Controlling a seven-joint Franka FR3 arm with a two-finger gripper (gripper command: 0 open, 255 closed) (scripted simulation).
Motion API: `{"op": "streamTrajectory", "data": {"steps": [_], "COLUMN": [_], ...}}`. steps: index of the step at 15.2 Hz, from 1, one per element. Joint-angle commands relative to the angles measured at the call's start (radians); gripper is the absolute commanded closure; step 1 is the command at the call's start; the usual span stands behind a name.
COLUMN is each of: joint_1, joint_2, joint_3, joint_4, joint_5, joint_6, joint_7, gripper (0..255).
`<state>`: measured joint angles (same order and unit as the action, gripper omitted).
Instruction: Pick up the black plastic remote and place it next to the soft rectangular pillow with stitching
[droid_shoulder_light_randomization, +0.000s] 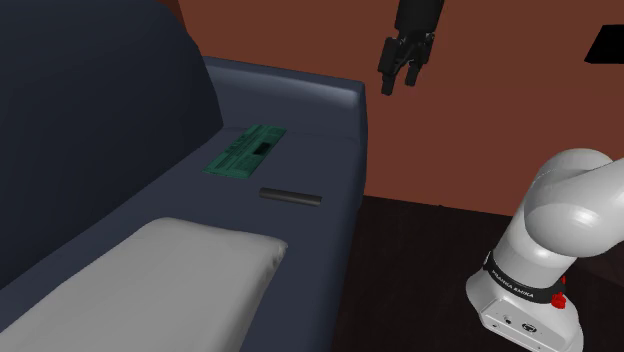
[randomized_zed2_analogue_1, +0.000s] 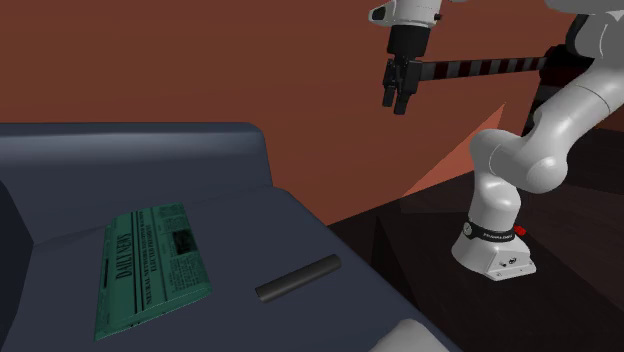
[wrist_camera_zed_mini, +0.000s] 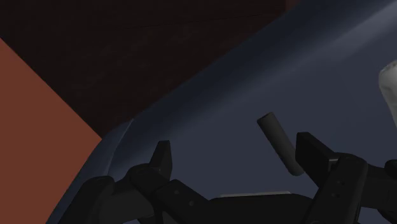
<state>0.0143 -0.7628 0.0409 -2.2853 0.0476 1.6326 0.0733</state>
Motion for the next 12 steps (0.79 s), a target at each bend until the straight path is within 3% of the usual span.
{"op": "streamTrajectory", "data": {"steps": [1, 12], "joint_1": [0.000, 0.067], "joint_2": [0.000, 0.312], "joint_3": [0.000, 0.032], "joint_4": [0.000, -0.029], "joint_5": [0.000, 0.029], "joint_6": [0.000, 0.293], "joint_7": [0.000, -0.105], "gripper": [0, 0]}}
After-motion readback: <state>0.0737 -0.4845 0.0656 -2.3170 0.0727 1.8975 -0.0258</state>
